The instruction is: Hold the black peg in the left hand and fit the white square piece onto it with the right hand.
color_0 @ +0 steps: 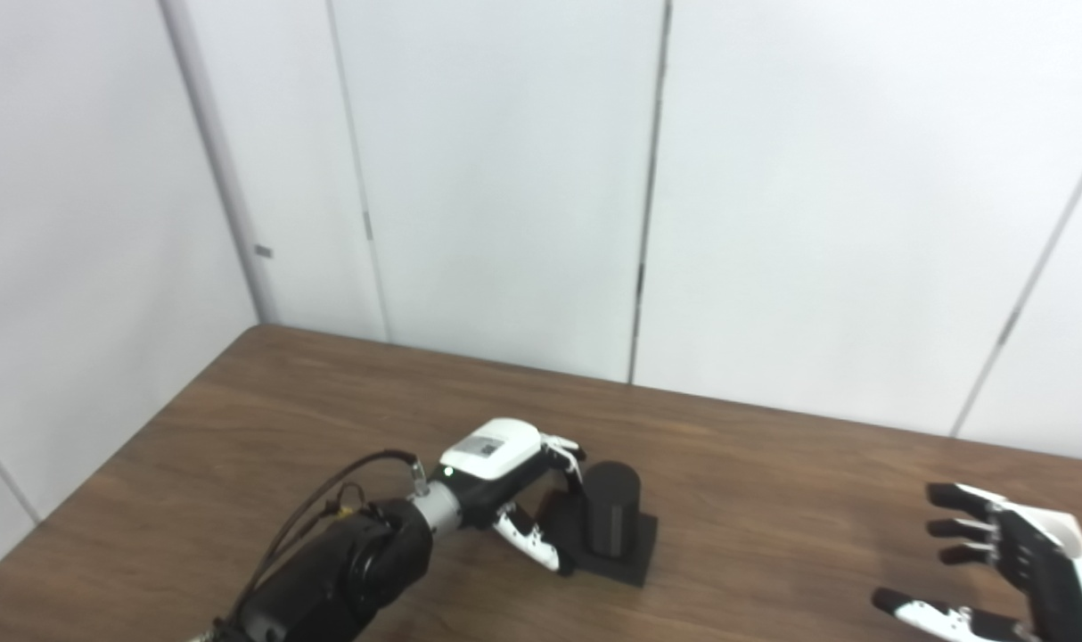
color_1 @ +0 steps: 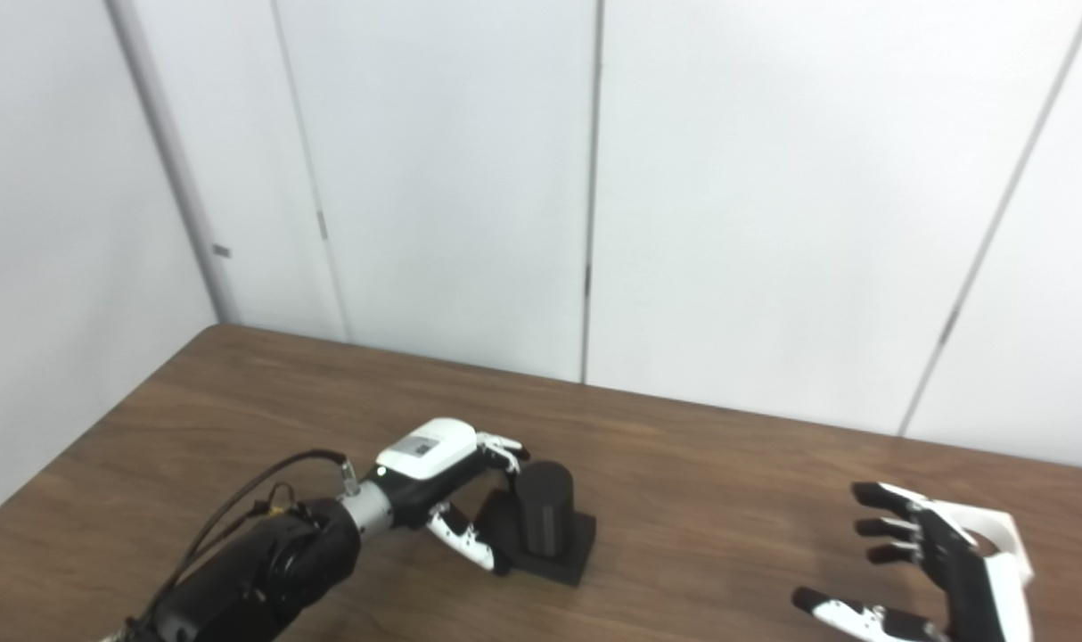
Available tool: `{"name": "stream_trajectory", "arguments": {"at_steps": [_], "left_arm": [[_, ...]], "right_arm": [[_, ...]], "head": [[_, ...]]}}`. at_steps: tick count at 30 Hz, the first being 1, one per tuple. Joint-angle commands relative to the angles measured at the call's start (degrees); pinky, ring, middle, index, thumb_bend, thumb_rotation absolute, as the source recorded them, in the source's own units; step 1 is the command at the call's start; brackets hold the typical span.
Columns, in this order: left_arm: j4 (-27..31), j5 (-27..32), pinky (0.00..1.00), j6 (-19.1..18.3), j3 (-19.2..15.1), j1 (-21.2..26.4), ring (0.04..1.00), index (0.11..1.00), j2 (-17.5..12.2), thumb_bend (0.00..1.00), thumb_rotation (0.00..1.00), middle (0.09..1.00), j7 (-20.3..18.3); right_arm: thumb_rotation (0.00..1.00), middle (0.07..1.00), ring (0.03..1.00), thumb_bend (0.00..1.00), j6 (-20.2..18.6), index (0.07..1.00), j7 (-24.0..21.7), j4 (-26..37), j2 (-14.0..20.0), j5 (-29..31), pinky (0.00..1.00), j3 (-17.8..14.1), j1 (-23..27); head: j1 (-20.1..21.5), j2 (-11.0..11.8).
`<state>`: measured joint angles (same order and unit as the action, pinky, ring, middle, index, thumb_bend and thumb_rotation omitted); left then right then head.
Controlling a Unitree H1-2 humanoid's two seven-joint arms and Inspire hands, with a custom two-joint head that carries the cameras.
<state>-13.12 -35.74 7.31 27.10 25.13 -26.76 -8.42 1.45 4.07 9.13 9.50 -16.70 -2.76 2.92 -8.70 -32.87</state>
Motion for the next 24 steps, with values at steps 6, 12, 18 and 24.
{"name": "stream_trajectory", "arguments": {"at_steps": [6,12,18,24], "left_arm": [[-2.3,-6.1,0.80,2.8,6.2,0.6,0.882,0.490,2.7,0.52,0.07,0.875,-3.1],[-4.4,-7.8,0.80,4.2,9.2,1.8,0.881,0.489,4.2,0.52,0.07,0.866,-3.9],[-5.7,-11.4,0.80,5.5,12.8,3.3,0.888,0.490,3.6,0.52,0.07,0.862,-3.9],[-5.9,-12.7,0.82,5.8,13.1,2.9,0.886,0.489,2.3,0.52,0.07,0.859,-2.7]], "right_arm": [[0.00,0.724,0.645,0.51,5.5,0.680,1.9,-1.5,0.0,-1.2,0.53,0.4,2.6],[0.00,0.716,0.634,0.51,6.2,0.677,2.7,-2.6,-0.8,-1.8,0.52,0.7,3.4],[0.00,0.716,0.628,0.52,7.0,0.670,3.7,-2.5,-1.1,-3.7,0.51,1.6,3.7],[0.00,0.725,0.639,0.53,6.0,0.685,3.6,-1.6,-1.1,-4.8,0.52,2.4,4.1]], "head": [[4.0,-1.4],[8.1,-2.4],[14.3,-1.9],[21.0,-0.3]]}}
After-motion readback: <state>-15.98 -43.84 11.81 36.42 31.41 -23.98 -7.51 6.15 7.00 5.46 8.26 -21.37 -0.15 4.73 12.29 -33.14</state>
